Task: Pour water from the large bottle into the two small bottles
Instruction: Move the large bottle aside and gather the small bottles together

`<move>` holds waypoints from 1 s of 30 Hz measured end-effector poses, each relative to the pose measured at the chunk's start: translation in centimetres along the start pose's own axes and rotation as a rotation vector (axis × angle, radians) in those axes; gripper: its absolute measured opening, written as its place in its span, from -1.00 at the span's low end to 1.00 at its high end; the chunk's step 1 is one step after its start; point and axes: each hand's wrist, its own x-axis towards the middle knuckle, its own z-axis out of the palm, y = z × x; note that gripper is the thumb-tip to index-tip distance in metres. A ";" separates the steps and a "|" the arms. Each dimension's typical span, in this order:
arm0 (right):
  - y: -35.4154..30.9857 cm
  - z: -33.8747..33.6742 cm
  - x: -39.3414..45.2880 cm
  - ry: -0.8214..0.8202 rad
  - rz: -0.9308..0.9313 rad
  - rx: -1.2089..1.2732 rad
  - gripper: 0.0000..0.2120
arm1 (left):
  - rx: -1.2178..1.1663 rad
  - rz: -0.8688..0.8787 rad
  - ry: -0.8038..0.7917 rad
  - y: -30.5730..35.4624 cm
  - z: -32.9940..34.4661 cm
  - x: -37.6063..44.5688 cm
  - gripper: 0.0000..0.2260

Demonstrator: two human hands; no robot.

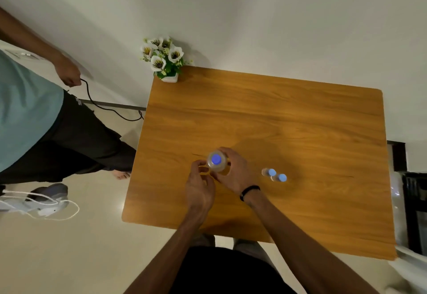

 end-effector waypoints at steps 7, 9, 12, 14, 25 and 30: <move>-2.8 -1.4 4.8 0.186 0.016 0.002 -0.45 | -0.076 0.134 -0.076 2.6 -2.5 6.2 -0.66; -4.1 -2.6 7.5 0.246 -0.007 -0.037 -0.46 | -0.104 0.180 -0.095 4.3 -2.9 8.7 -0.66; -6.0 -4.4 12.1 0.313 -0.048 -0.094 -0.46 | -0.158 0.233 -0.106 7.0 -2.9 12.9 -0.64; -7.1 -5.3 15.0 0.356 -0.082 -0.096 -0.43 | -0.181 0.243 -0.120 8.6 -2.6 15.8 -0.62; -8.9 -5.3 24.5 0.395 -0.101 0.021 -0.46 | -0.180 0.177 -0.163 12.0 -1.8 25.2 -0.56; -9.4 -5.0 25.9 0.428 -0.089 0.040 -0.50 | -0.177 0.185 -0.195 12.4 -2.1 26.3 -0.51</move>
